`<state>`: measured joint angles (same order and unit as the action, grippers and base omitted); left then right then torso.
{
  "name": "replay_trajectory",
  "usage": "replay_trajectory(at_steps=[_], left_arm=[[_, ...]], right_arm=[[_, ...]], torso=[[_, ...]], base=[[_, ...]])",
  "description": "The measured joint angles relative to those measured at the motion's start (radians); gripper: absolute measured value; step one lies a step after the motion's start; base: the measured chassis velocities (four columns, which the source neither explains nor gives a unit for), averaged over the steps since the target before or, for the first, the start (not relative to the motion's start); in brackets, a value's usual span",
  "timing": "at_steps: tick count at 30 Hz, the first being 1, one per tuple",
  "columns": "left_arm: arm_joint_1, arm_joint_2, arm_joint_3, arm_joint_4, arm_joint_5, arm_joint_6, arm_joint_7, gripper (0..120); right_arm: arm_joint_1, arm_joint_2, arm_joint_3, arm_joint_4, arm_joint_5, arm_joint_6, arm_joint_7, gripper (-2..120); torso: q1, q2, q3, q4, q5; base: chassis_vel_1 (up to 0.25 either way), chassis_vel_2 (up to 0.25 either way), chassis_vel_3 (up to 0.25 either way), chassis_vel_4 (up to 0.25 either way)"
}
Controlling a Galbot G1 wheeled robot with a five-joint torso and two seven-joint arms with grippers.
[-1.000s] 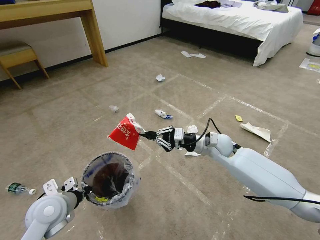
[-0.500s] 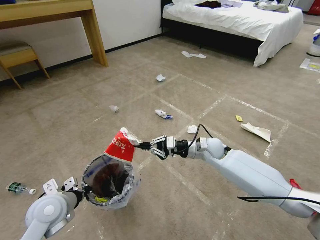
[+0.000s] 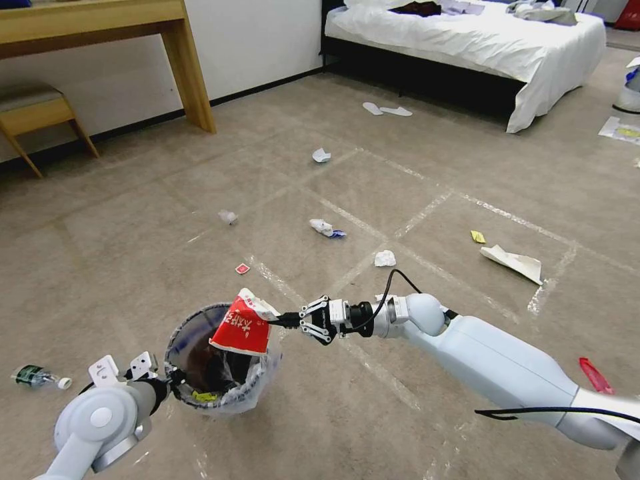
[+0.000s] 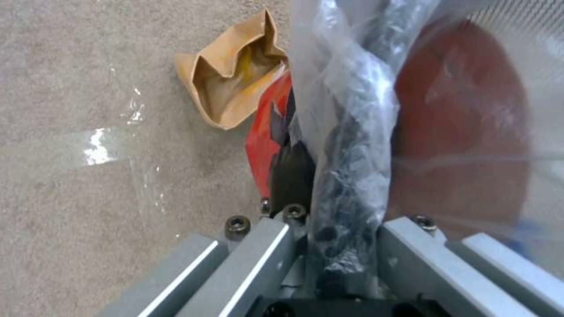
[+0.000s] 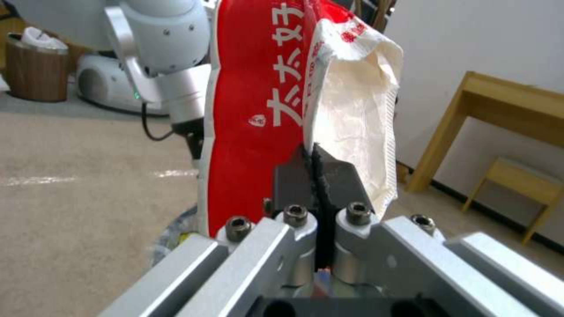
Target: Pick up the trash bin and place the garbage on the floor into it.
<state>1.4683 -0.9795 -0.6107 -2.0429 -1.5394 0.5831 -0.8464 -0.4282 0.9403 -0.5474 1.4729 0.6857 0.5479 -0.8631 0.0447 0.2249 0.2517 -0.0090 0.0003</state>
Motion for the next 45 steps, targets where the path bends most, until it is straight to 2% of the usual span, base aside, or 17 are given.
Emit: replay_trajectory(at_steps=[8,31,38,39,40,42,45], left_arm=[[0.003,0.001,-0.005,-0.007,0.000,-0.001,-0.001,0],[0.042,0.003,-0.028,-0.081,-0.008,-0.002,-0.016,0],[0.047,0.004,-0.033,-0.087,-0.011,-0.002,-0.017,0],[0.047,0.004,-0.033,-0.086,-0.011,-0.002,-0.017,0],[0.047,0.004,-0.033,-0.086,-0.011,-0.002,-0.017,0],[0.044,0.002,-0.029,-0.084,-0.011,-0.002,-0.017,0],[0.042,0.002,-0.027,-0.082,-0.011,-0.002,-0.017,0]], right_arm=[[0.014,0.011,-0.032,0.002,-0.006,-0.001,0.004,0],[0.099,0.087,-0.125,-0.070,-0.006,-0.002,0.030,0],[0.117,0.114,-0.141,-0.103,-0.017,0.017,0.066,1],[0.119,0.114,-0.141,-0.108,-0.021,0.017,0.070,5],[0.119,0.114,-0.141,-0.108,-0.021,0.017,0.070,5],[0.119,0.112,-0.139,-0.114,-0.030,0.015,0.072,19],[0.118,0.111,-0.135,-0.115,-0.036,0.013,0.072,23]], torso=[[0.000,0.000,0.000,0.0000,0.0000],[0.000,0.000,0.000,0.0000,-0.0001],[0.000,0.000,0.000,0.0001,-0.0001],[0.000,0.000,0.000,0.0001,-0.0001],[0.000,0.000,0.000,0.0001,-0.0001],[0.000,0.000,0.000,0.0000,0.0000],[0.000,0.000,0.000,-0.0001,-0.0001]], base=[[0.000,0.000,0.000,0.000],[0.000,0.000,0.000,0.000],[0.000,0.000,0.000,0.000],[0.000,0.000,0.000,0.000],[0.000,0.000,0.000,0.000],[0.000,0.000,0.000,0.000],[0.000,0.000,0.000,0.000]])
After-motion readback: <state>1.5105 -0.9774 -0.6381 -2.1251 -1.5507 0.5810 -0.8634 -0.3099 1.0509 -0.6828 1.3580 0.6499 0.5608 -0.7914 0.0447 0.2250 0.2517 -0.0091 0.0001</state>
